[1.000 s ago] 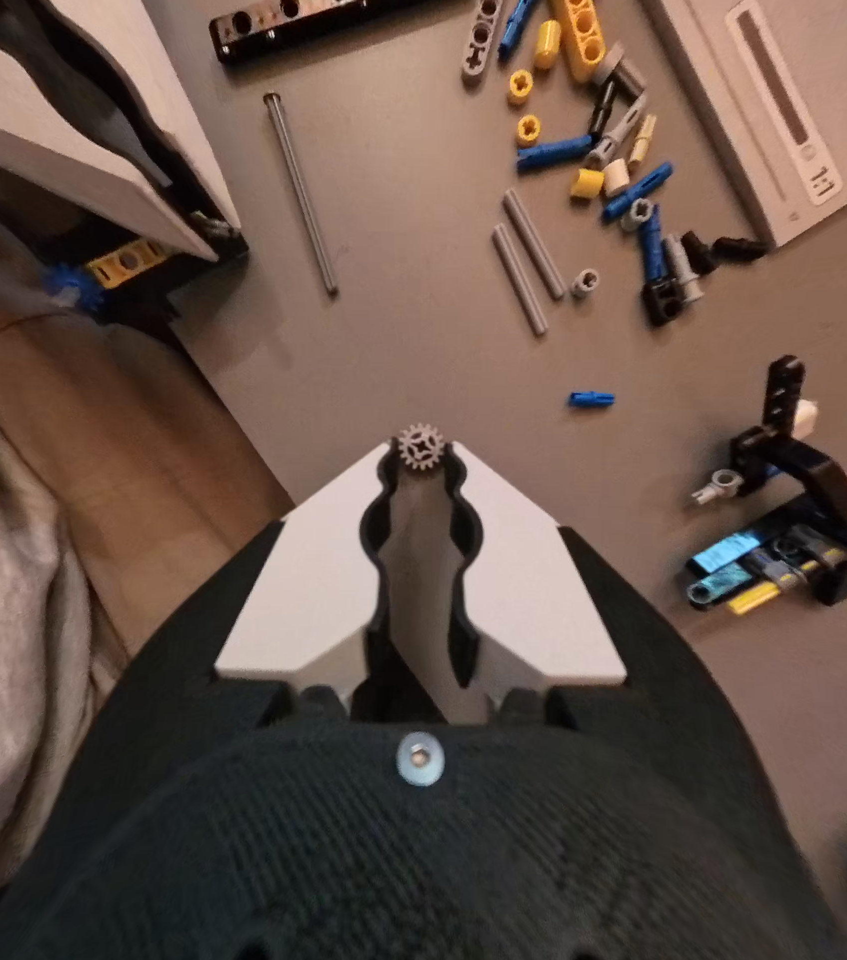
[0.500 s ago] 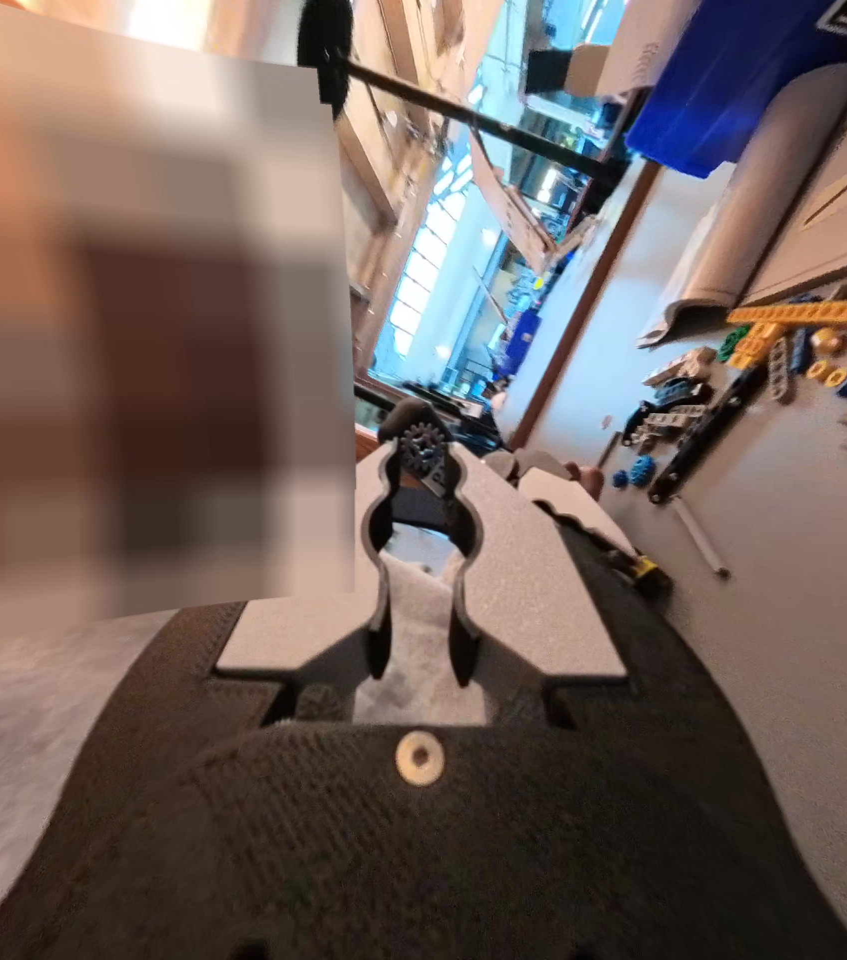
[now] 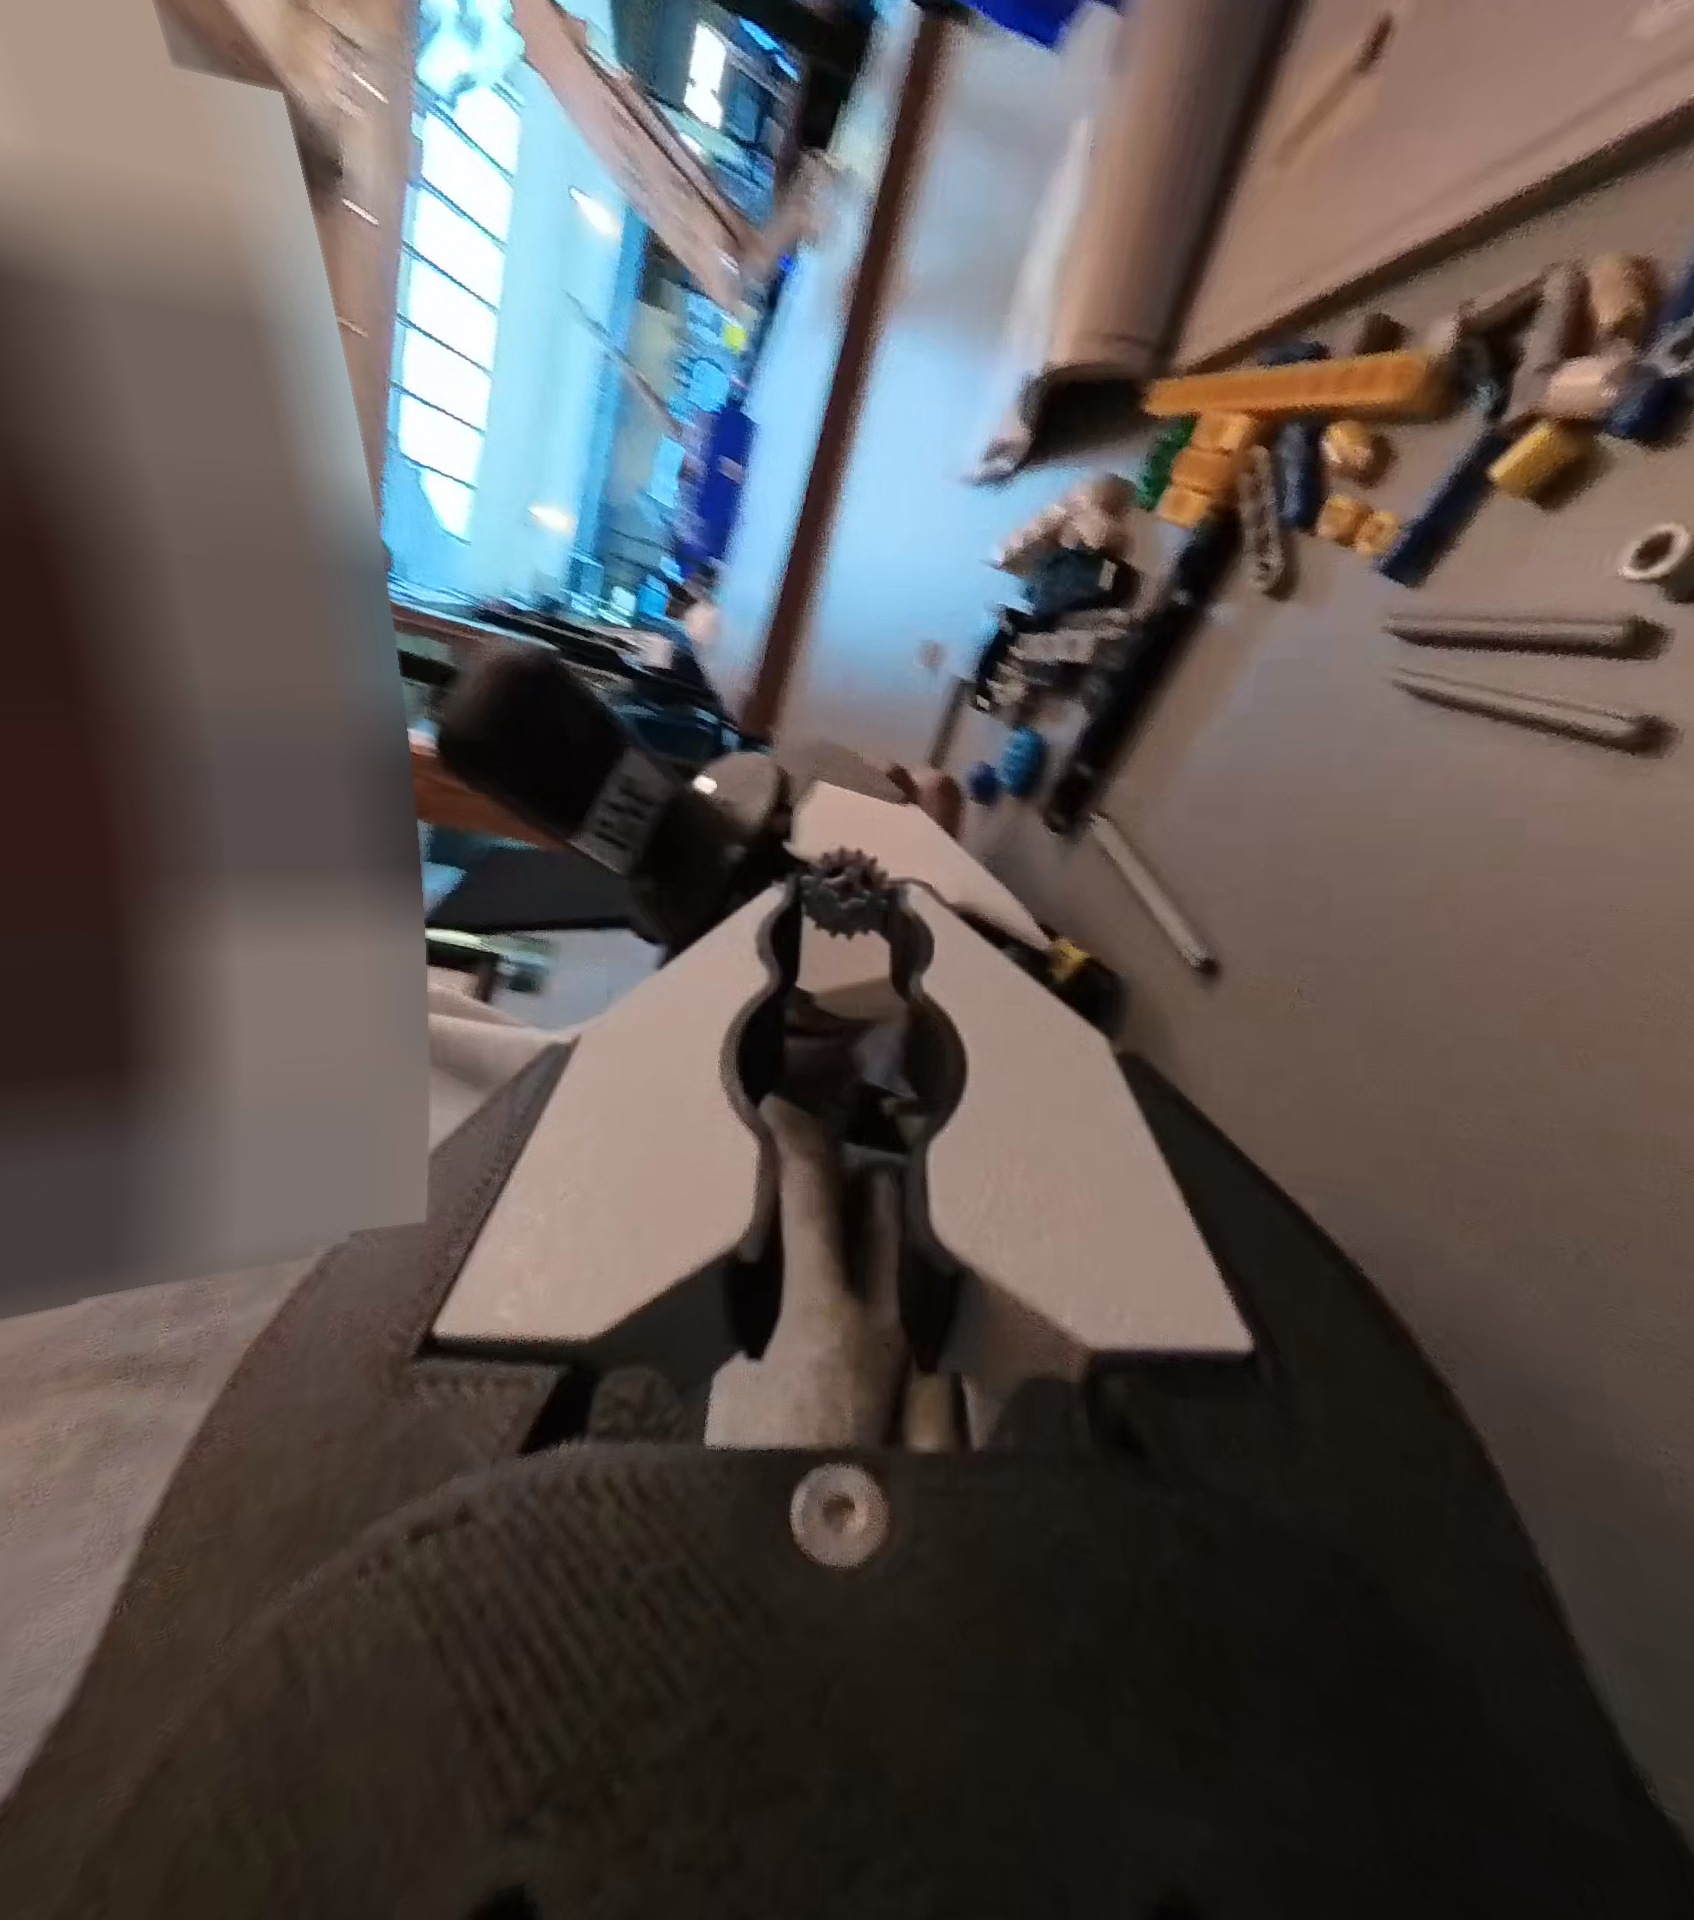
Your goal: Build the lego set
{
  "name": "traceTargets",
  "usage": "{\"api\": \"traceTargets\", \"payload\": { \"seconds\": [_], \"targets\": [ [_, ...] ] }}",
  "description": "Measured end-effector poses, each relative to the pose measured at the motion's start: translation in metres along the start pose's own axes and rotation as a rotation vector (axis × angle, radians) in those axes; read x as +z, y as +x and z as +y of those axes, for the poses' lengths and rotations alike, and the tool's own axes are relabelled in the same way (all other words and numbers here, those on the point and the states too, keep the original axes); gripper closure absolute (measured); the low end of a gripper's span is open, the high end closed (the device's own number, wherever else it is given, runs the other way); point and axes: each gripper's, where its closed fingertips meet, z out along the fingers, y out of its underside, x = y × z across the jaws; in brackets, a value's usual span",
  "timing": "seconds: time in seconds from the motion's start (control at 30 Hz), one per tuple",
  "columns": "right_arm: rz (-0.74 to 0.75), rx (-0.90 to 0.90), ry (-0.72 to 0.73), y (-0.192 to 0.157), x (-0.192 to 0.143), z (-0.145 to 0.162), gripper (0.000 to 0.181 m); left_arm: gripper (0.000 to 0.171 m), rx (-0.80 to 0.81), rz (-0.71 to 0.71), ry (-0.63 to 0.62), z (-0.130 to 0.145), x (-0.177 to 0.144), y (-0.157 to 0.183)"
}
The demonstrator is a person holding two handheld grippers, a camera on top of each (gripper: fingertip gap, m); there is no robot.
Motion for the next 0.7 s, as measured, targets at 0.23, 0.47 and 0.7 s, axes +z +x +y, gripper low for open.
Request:
{"api": "traceTargets", "payload": {
  "seconds": [0.23, 0.47, 0.7],
  "targets": [
    [0.097, 0.084, -0.085, 0.021, 0.007, 0.011, 0.167, 0.168, -0.035, 0.015, 0.0, -0.001, 0.0, -0.001],
    [0.099, 0.136, -0.088, 0.03, 0.01, 0.018, 0.167, 0.168, -0.047, 0.022, 0.0, -0.001, 0.0, -0.001],
    [0.161, 0.009, -0.155, 0.033, 0.014, 0.021, 0.167, 0.168, -0.053, 0.028, -0.002, -0.001, 0.0, -0.001]
  ]
}}
